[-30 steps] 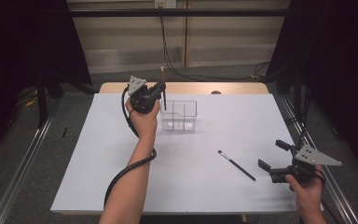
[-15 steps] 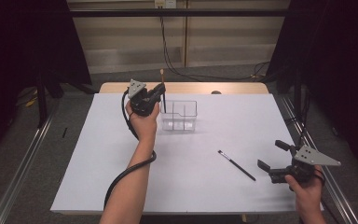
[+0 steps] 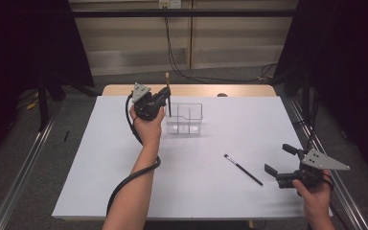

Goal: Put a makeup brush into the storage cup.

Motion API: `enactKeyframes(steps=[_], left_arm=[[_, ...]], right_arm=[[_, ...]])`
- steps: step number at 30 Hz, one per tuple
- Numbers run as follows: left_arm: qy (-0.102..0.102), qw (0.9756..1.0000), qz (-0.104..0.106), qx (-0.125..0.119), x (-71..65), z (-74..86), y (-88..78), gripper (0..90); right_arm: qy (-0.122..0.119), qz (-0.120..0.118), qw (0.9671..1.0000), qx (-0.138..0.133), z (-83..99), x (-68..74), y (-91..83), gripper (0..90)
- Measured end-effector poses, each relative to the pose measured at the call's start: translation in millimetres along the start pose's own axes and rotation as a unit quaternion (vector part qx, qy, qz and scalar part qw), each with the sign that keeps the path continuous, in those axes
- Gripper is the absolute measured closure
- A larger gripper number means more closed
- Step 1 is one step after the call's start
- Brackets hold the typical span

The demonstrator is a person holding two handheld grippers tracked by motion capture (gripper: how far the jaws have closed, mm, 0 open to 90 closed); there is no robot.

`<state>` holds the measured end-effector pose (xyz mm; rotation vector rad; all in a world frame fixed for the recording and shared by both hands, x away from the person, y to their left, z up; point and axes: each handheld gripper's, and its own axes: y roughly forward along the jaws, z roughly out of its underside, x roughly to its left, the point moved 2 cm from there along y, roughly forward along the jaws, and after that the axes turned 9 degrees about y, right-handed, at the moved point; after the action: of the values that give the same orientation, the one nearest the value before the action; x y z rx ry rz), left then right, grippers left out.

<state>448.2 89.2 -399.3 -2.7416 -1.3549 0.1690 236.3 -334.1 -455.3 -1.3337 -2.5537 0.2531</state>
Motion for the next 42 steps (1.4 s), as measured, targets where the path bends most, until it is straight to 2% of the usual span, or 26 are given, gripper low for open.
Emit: enactKeyframes(steps=[14, 31, 42], left_arm=[[-0.003, 0.9999, -0.002, 0.011, 2.1, 11.4, -1.1, 83.6], [0.003, 0.9999, -0.003, 0.014, 0.4, 16.5, -2.6, 83.3], [0.000, 0.9999, -0.001, 0.015, -0.8, 18.5, -3.6, 83.3]], right_arm=[[-0.001, 0.000, 1.0000, 0.000, -0.1, 0.4, 0.1, 0.0], [-0.002, 0.001, 1.0000, 0.002, -0.3, 0.3, -0.2, 0.0], [-0.003, -0.001, 1.0000, 0.002, -0.4, 1.1, 0.1, 0.0]])
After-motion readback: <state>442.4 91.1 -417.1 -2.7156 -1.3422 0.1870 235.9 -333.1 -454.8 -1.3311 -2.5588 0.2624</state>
